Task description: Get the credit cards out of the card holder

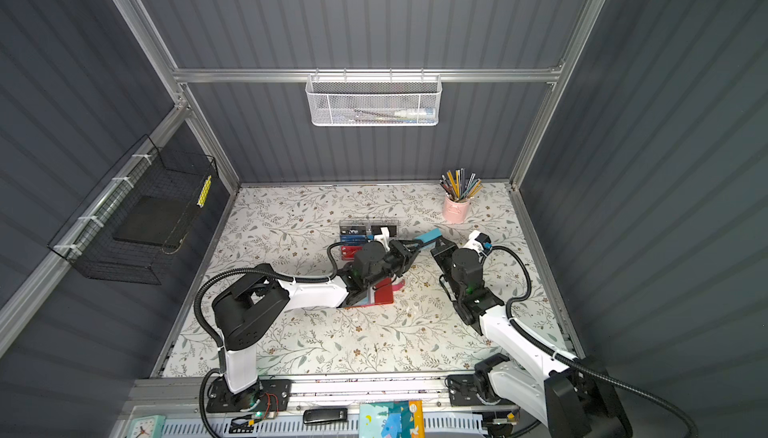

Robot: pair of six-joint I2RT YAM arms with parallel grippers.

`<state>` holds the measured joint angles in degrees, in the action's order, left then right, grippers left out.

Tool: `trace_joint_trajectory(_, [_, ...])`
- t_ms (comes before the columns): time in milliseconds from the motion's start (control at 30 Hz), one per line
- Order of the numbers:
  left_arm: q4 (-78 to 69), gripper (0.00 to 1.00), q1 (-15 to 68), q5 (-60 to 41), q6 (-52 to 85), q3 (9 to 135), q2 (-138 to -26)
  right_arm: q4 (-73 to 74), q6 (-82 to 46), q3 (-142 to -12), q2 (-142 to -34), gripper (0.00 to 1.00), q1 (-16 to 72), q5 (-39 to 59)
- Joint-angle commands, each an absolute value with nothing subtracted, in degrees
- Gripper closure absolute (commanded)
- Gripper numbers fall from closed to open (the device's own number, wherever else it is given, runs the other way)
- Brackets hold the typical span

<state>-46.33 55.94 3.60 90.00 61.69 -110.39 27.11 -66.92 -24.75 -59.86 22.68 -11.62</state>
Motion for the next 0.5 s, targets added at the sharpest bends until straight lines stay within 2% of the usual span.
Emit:
trace_joint_trajectory(0, [-48.0, 0.82, 56.4, 4.1, 89.7, 63.0, -111.2, 28.2, -66.8, -24.3, -60.4, 1.00, 23.1, -12.2])
trace_joint_trajectory(133, [-48.2, 0.96, 56.4, 4.4, 90.0, 63.0, -111.5, 28.1, -66.8, -24.8, -61.0, 1.00, 23.1, -11.4])
trace_joint_trajectory(233, [-48.1, 1.00, 56.4, 4.5, 90.1, 62.9, -111.5, 28.0, -66.7, -25.0, -61.6, 0.95, 23.1, -10.5])
trace_joint_trajectory(300, [-47.1, 1.00, 56.4, 4.7, 89.8, 62.9, -111.2, 27.9, -66.7, -24.8, -61.7, 0.84, 23.1, -10.2])
trace_joint_trajectory(367, [-45.1, 1.00, 56.3, 5.1, 89.2, 62.9, -110.4, 27.6, -66.7, -24.6, -61.5, 0.64, 23.1, -9.8])
trace_joint_trajectory(467, [-38.7, 1.00, 55.4, 5.4, 88.4, 62.6, -108.1, 25.8, -66.5, -24.5, -59.8, 0.47, 23.0, -9.4])
